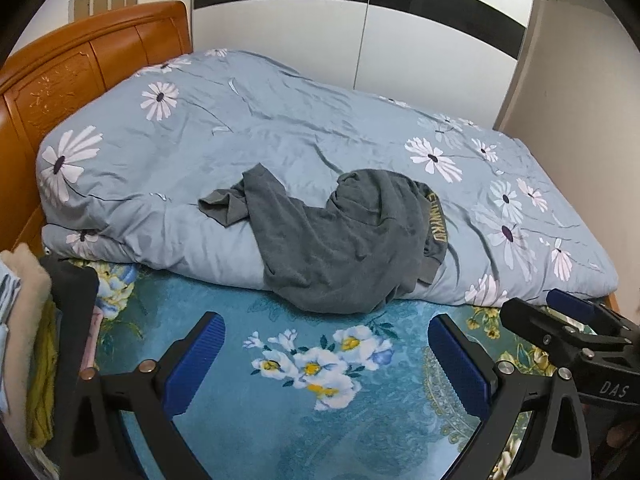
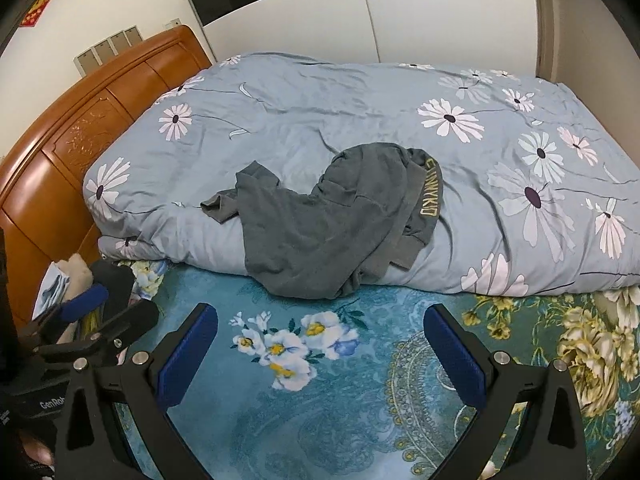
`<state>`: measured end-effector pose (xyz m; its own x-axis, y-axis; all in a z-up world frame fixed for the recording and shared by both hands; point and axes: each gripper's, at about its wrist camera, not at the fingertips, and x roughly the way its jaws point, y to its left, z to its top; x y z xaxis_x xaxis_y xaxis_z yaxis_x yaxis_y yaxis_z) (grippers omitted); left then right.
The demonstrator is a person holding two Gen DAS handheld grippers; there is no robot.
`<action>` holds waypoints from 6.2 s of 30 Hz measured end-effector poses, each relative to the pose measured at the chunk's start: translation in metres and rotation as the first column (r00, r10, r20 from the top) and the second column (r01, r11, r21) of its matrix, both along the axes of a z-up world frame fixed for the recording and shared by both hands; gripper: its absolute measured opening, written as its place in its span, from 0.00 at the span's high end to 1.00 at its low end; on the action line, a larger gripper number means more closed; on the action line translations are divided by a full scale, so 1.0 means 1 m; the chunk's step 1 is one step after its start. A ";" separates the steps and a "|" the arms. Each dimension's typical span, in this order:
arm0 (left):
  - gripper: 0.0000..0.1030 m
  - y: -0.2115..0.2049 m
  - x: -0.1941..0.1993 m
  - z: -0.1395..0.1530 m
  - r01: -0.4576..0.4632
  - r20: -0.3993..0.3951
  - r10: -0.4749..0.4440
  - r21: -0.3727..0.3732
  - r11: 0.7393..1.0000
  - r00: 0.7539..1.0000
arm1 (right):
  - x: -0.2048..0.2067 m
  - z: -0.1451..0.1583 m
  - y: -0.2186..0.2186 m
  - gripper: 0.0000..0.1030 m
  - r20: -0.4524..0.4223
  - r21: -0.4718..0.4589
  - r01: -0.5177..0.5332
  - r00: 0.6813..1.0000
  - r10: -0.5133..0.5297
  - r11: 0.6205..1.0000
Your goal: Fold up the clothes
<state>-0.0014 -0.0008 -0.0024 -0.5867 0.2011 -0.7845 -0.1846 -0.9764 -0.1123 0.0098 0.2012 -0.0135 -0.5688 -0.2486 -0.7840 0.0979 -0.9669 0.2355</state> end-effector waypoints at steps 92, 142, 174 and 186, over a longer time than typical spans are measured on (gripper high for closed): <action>0.00 -0.039 0.056 0.007 -0.013 0.188 -0.007 0.105 0.994 0.982 | 0.051 0.115 0.203 0.98 0.044 -0.706 0.174 0.978 -0.203 0.687; 0.01 -0.145 0.090 -0.195 -0.414 0.675 0.297 0.014 0.910 0.676 | 0.030 -0.159 0.120 0.45 0.621 -0.319 0.601 0.717 -0.317 0.733; 0.93 -0.089 0.048 -0.166 -0.412 0.616 0.250 0.135 0.901 0.747 | -0.059 -0.080 0.116 0.94 0.450 -0.375 0.420 0.862 -0.233 0.826; 0.93 -0.115 0.055 -0.030 -0.210 0.299 0.124 0.274 0.938 0.946 | 0.048 0.063 0.150 0.94 0.179 -0.574 0.301 0.954 -0.242 0.761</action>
<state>0.0536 -0.1158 -0.0328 -0.4037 0.3688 -0.8373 0.0583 -0.9029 -0.4258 0.0582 0.3514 0.0492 -0.6192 -0.5233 -0.5854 -0.1973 -0.6179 0.7611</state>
